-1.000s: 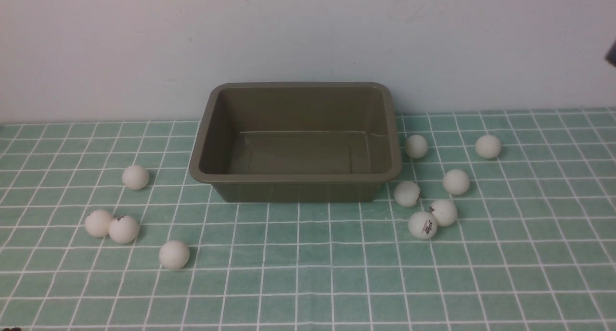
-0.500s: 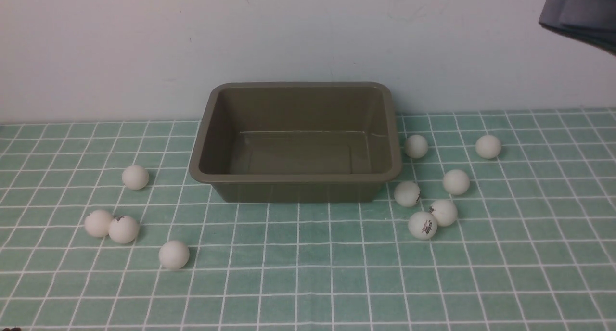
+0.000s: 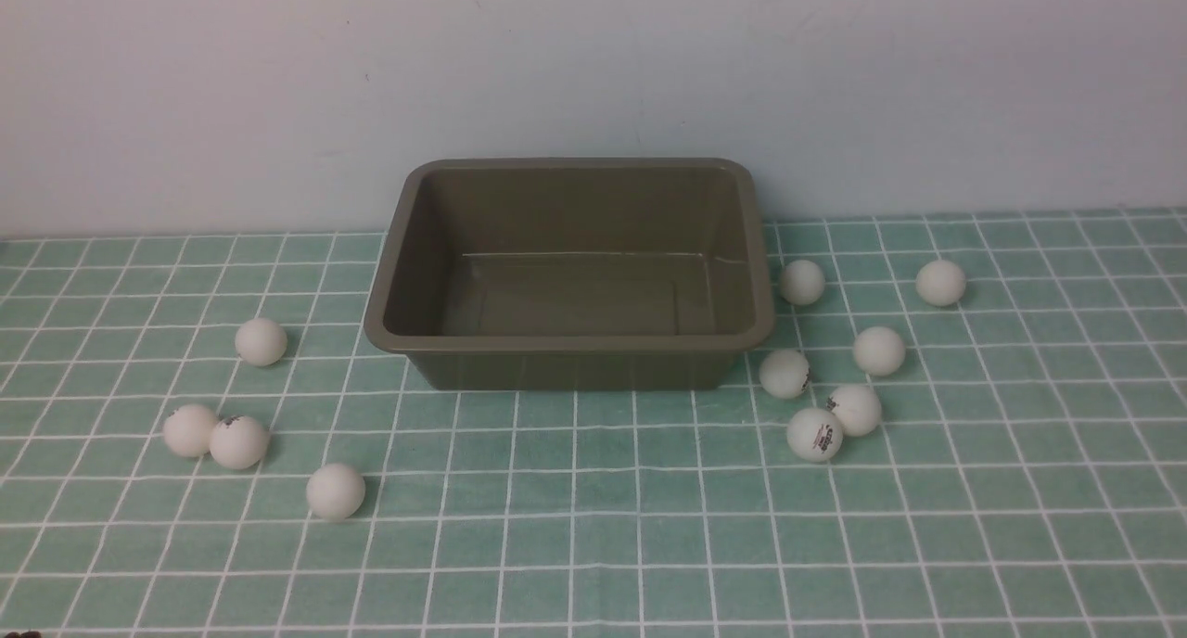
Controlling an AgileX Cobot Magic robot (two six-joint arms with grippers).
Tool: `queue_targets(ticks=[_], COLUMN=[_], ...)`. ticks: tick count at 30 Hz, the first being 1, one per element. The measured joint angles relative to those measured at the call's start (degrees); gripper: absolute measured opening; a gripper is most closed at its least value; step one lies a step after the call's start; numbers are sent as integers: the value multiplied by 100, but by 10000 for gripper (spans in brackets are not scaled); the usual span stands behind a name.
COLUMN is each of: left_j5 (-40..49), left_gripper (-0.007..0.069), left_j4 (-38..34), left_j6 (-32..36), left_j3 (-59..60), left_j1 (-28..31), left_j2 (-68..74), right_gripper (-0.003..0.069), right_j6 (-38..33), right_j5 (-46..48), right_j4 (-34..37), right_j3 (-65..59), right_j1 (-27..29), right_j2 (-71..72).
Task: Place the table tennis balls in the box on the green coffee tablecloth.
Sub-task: 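Reach for and grasp a ping pong ball on the table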
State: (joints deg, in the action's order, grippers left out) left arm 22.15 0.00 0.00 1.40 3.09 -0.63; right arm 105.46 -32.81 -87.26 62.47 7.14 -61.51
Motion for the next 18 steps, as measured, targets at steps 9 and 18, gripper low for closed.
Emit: queue_targets(ticks=[9, 18], left_j5=[0, 0], left_gripper=[-4, -4], left_j4=[0, 0], left_j6=[0, 0], left_j3=[0, 0], left_j1=[0, 0], left_j2=[0, 0], right_gripper=[-16, -16], right_j6=[-3556, -8997], right_j5=[3867, 7962], right_j4=[456, 6769], right_j3=[281, 262], right_j1=[0, 5], right_j2=[0, -222])
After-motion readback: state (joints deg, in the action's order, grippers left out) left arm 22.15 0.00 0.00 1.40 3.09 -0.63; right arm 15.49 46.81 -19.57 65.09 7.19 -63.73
